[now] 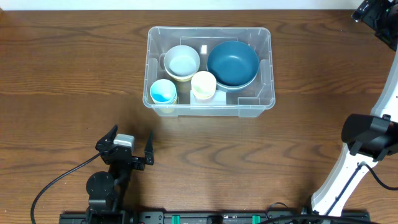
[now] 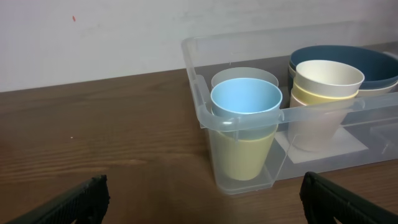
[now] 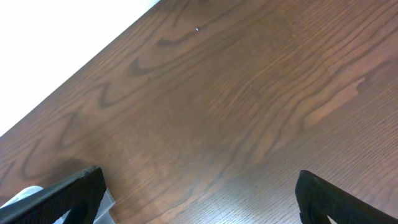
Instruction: Pack container
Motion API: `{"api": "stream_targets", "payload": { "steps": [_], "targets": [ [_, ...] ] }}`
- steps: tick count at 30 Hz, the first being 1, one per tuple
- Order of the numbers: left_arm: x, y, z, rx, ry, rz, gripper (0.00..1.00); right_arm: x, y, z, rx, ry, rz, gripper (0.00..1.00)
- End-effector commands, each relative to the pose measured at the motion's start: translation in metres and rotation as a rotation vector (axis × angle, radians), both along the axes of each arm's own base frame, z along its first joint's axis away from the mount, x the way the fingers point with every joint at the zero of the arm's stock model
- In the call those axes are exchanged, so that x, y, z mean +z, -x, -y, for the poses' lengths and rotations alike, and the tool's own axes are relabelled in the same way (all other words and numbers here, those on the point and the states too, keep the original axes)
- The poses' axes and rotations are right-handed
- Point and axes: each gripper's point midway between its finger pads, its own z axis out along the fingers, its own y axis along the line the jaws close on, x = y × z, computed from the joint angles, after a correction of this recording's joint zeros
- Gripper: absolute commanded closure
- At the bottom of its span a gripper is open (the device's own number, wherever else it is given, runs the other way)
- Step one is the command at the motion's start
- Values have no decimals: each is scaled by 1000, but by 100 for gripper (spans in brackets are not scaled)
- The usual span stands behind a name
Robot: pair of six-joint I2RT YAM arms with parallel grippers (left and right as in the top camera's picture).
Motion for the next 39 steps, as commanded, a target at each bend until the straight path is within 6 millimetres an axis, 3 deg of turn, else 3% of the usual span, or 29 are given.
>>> {"api": "stream_targets", "payload": {
  "steps": [1, 7, 11, 14, 18, 24, 26, 30, 36, 39],
  "targets": [
    [-14, 2, 1, -6, -6, -43, 2, 18, 6, -1, -13, 1, 37, 1],
    [-14, 2, 1, -6, -6, -43, 2, 18, 6, -2, -11, 1, 37, 1],
    [-14, 2, 1, -6, -6, -43, 2, 12, -3, -28, 44, -3, 25, 1],
    [-14, 2, 1, -6, -6, -43, 2, 12, -14, -78, 144, -5, 25, 1],
    [-14, 2, 1, -6, -6, -43, 2, 12, -19, -170, 326, -7, 25, 1],
    [-14, 2, 1, -6, -6, -43, 2, 16, 8, -315, 620, -10, 33, 1],
    [-14, 2, 1, -6, -6, -43, 2, 26, 14, -339, 683, 52, 70, 1],
    [-14, 2, 1, -6, -6, -43, 2, 64, 28, -356, 674, 246, 179, 1],
    [-14, 2, 1, -6, -6, -43, 2, 139, 45, -353, 683, 380, 392, 1],
    [-14, 2, 1, -6, -6, -43, 2, 166, 50, -342, 702, 385, 481, 1]
  ]
}}
